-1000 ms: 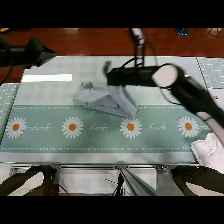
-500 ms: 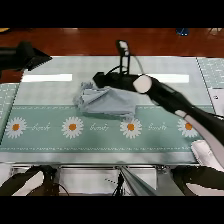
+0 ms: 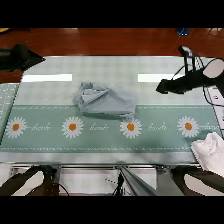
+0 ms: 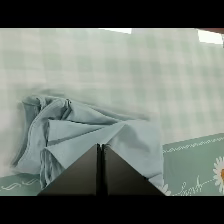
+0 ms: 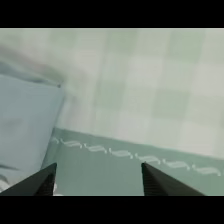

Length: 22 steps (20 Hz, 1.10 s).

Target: Fold the shirts.

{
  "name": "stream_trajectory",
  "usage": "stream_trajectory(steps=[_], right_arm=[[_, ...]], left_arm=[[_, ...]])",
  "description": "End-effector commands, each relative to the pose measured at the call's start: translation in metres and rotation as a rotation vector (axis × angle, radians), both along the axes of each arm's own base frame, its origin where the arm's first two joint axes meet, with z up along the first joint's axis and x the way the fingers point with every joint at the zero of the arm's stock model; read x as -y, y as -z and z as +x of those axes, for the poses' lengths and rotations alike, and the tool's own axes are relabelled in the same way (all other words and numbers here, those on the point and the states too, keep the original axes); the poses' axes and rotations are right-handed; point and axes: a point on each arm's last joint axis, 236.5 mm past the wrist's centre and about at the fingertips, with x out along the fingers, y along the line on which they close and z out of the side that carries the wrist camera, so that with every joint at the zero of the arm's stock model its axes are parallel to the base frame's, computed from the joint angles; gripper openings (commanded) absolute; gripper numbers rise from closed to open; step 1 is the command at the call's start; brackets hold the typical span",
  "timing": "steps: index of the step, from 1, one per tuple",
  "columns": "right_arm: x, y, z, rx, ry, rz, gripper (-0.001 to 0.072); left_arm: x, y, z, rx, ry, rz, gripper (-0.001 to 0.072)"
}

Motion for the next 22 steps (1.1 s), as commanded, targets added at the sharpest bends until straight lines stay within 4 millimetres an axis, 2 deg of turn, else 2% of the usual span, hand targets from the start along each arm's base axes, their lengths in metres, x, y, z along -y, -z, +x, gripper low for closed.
stream_trajectory(steps=[1, 4, 8, 13, 14, 15, 16, 17, 18, 20, 22], right_arm=[[-0.011, 0.049, -0.032, -0.178, 0.133, 0.246, 0.0611], [-0.053, 0.077, -0.029, -0.192, 0.172, 0.391, 0.0611], [-0.108, 0.094, -0.018, -0.184, 0.159, 0.48, 0.061], [-0.159, 0.118, -0.018, -0.198, 0.196, 0.512, 0.0587], [-0.165, 0.12, -0.019, -0.193, 0.199, 0.51, 0.0477], [-0.167, 0.12, -0.017, -0.18, 0.195, 0.503, 0.0287], [-0.168, 0.116, -0.013, -0.17, 0.191, 0.508, 0.0096], [-0.168, 0.105, -0.008, -0.155, 0.167, 0.522, 0.0023], [-0.167, 0.088, -0.002, -0.122, 0.125, 0.538, 0.0023], [-0.154, 0.039, 0.012, -0.035, 0.039, 0.547, 0.0022], [-0.122, -0.024, 0.02, 0.031, 0.021, 0.527, 0.0022]], left_arm=[[-0.002, 0.0, 0.0, 0.007, 0.004, 0.013, 0.0021], [-0.002, 0.001, 0.0, 0.023, 0.023, 0.035, 0.0021], [-0.002, 0.002, -0.001, 0.018, 0.028, 0.036, 0.0067], [-0.002, 0.001, -0.001, 0.018, 0.027, 0.036, 0.0068], [-0.002, 0.002, -0.001, 0.018, 0.027, 0.036, 0.0067], [-0.002, 0.002, -0.001, 0.017, 0.027, 0.035, 0.0068], [-0.002, 0.003, -0.001, 0.014, 0.027, 0.035, 0.0067], [-0.002, 0.003, 0.0, 0.013, 0.027, 0.035, 0.0067], [-0.002, 0.004, 0.0, 0.012, 0.027, 0.035, 0.0067], [-0.002, 0.006, 0.001, 0.007, 0.027, 0.034, 0.0067], [-0.003, 0.01, 0.003, -0.002, 0.027, 0.033, 0.0067]])
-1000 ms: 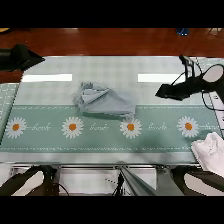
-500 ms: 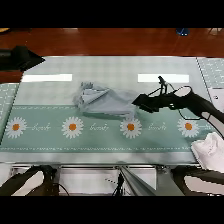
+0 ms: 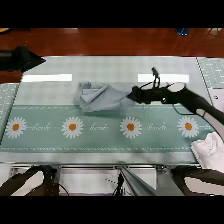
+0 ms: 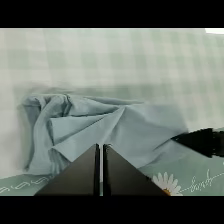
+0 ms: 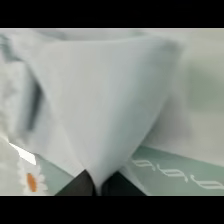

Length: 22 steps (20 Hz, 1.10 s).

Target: Fold the shirts.

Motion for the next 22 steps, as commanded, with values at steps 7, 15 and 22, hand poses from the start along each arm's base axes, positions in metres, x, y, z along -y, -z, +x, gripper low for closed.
stream_trajectory(steps=[7, 15, 22], right_arm=[[0.205, -0.216, -0.07, 0.086, 0.153, -0.336, 0.0022], [0.363, -0.218, -0.188, -0.224, 0.625, -0.564, 0.0021], [0.407, -0.194, -0.244, -0.444, 0.747, -0.751, 0.0021]], left_arm=[[-0.004, 0.041, 0.019, -0.087, 0.014, -0.003, 0.0067], [-0.011, 0.072, 0.04, -0.137, -0.02, -0.018, 0.0067], [-0.041, 0.084, 0.08, -0.072, -0.155, -0.014, 0.0066]])
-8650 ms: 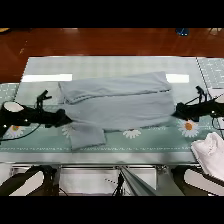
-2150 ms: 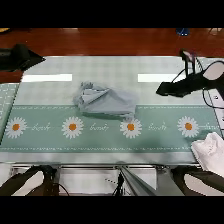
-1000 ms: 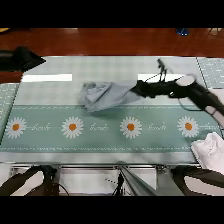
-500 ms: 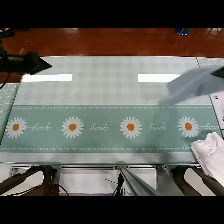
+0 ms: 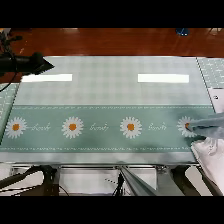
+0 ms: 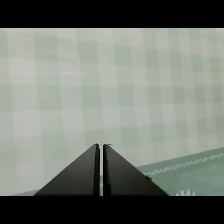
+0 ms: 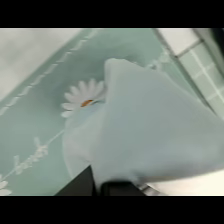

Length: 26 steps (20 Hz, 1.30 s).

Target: Fold the shirts.

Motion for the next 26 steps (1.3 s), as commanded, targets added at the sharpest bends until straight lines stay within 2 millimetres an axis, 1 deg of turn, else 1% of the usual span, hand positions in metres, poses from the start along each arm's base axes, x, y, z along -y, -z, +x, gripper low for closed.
stream_trajectory(steps=[1, 3, 4, 5, 6, 8, 10, 12, 14, 16, 19, 20, 21, 22, 23, 24, 25, 26], right_arm=[[0.019, 0.023, -0.046, -0.178, 0.101, -0.05, 0.0021], [0.02, 0.051, -0.084, -0.31, 0.16, -0.047, 0.0021], [0.017, 0.066, -0.107, -0.376, 0.186, -0.04, 0.0021], [0.015, 0.078, -0.135, -0.449, 0.246, -0.042, 0.0022], [0.013, 0.086, -0.161, -0.513, 0.309, -0.049, 0.0022], [0.009, 0.091, -0.198, -0.591, 0.395, -0.065, 0.0022], [0.012, 0.092, -0.218, -0.652, 0.389, -0.076, 0.0022], [0.013, 0.094, -0.229, -0.697, 0.396, -0.062, 0.0023], [0.017, 0.094, -0.239, -0.735, 0.411, -0.064, 0.0023], [0.022, 0.093, -0.246, -0.763, 0.402, -0.067, 0.0023], [0.03, 0.092, -0.253, -0.782, 0.39, -0.08, 0.0032], [0.031, 0.094, -0.254, -0.777, 0.396, -0.078, 0.0151], [0.032, 0.097, -0.254, -0.767, 0.401, -0.073, 0.0342], [0.033, 0.098, -0.255, -0.765, 0.408, -0.07, 0.0451], [0.035, 0.098, -0.255, -0.763, 0.411, -0.074, 0.0468], [0.039, 0.098, -0.253, -0.754, 0.406, -0.088, 0.0469], [0.044, 0.103, -0.241, -0.703, 0.383, -0.098, 0.0469], [0.048, 0.11, -0.214, -0.6, 0.337, -0.092, 0.0469]], left_arm=[[-0.031, 0.002, 0.029, 0.068, -0.12, 0.018, 0.0066], [-0.062, -0.002, 0.043, 0.116, -0.213, 0.034, 0.0066], [-0.08, -0.006, 0.049, 0.143, -0.264, 0.042, 0.0066], [-0.101, -0.011, 0.053, 0.173, -0.323, 0.052, 0.0066], [-0.119, -0.015, 0.056, 0.196, -0.376, 0.056, 0.0065], [-0.152, -0.022, 0.058, 0.232, -0.459, 0.072, 0.0065], [-0.182, -0.028, 0.058, 0.264, -0.533, 0.088, 0.0065], [-0.209, -0.032, 0.054, 0.286, -0.595, 0.103, 0.0065], [-0.228, -0.035, 0.05, 0.298, -0.638, 0.112, 0.0063], [-0.235, -0.034, 0.047, 0.293, -0.651, 0.113, 0.0059], [-0.24, -0.033, 0.044, 0.288, -0.656, 0.116, 0.0059], [-0.24, -0.033, 0.044, 0.288, -0.657, 0.116, 0.0059], [-0.24, -0.033, 0.044, 0.286, -0.654, 0.115, 0.006], [-0.238, -0.032, 0.043, 0.279, -0.647, 0.112, 0.006], [-0.235, -0.03, 0.042, 0.268, -0.637, 0.108, 0.0062], [-0.231, -0.027, 0.041, 0.254, -0.617, 0.108, 0.01], [-0.226, -0.023, 0.039, 0.242, -0.59, 0.115, 0.0238], [-0.22, -0.02, 0.038, 0.231, -0.555, 0.126, 0.0391]])
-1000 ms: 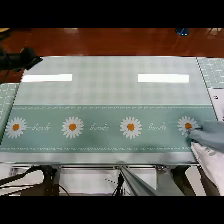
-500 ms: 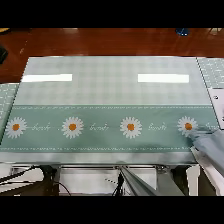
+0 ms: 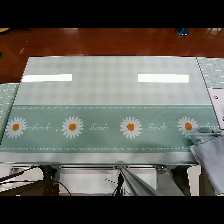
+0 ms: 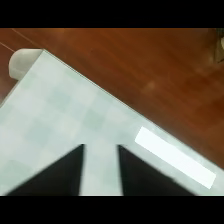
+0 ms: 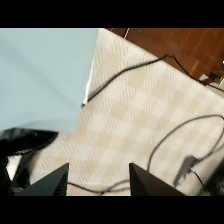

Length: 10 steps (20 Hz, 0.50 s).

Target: Fold the shirts.

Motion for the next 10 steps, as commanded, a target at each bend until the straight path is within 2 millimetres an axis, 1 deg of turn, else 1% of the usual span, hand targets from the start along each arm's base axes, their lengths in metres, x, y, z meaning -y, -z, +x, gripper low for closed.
stream_trajectory(steps=[1, 2, 3, 4, 5, 6, 7, 8, 9, 10], right_arm=[[0.016, 0.015, 0.069, 0.247, -0.154, -0.005, 0.047], [0.02, 0.011, 0.106, 0.336, -0.269, 0.011, 0.047], [0.021, 0.003, 0.145, 0.406, -0.373, 0.027, 0.0469], [0.017, -0.007, 0.185, 0.456, -0.484, 0.046, 0.047], [0.008, -0.017, 0.223, 0.49, -0.597, 0.067, 0.047], [-0.01, -0.027, 0.265, 0.523, -0.724, 0.089, 0.047], [-0.03, -0.036, 0.303, 0.559, -0.838, 0.09, 0.0475], [-0.053, -0.045, 0.34, 0.607, -0.93, 0.072, 0.0563], [-0.082, -0.054, 0.375, 0.663, -1.036, 0.055, 0.0615], [-0.112, -0.06, 0.404, 0.721, -1.133, 0.035, 0.0615]], left_arm=[[0.02, 0.011, -0.006, -0.057, 0.111, 0.036, 0.0456], [0.033, 0.017, -0.009, -0.083, 0.184, 0.068, 0.0457], [0.05, 0.022, -0.011, -0.107, 0.245, 0.071, 0.0457], [0.071, 0.027, -0.013, -0.134, 0.303, 0.046, 0.0457], [0.095, 0.031, -0.015, -0.16, 0.354, 0.013, 0.0457], [0.126, 0.037, -0.02, -0.196, 0.438, 0.009, 0.0458], [0.155, 0.046, -0.03, -0.266, 0.542, 0.053, 0.0458], [0.178, 0.056, -0.045, -0.36, 0.628, 0.105, 0.0459], [0.197, 0.066, -0.064, -0.471, 0.705, 0.176, 0.054], [0.209, 0.071, -0.077, -0.56, 0.739, 0.244, 0.0701]])
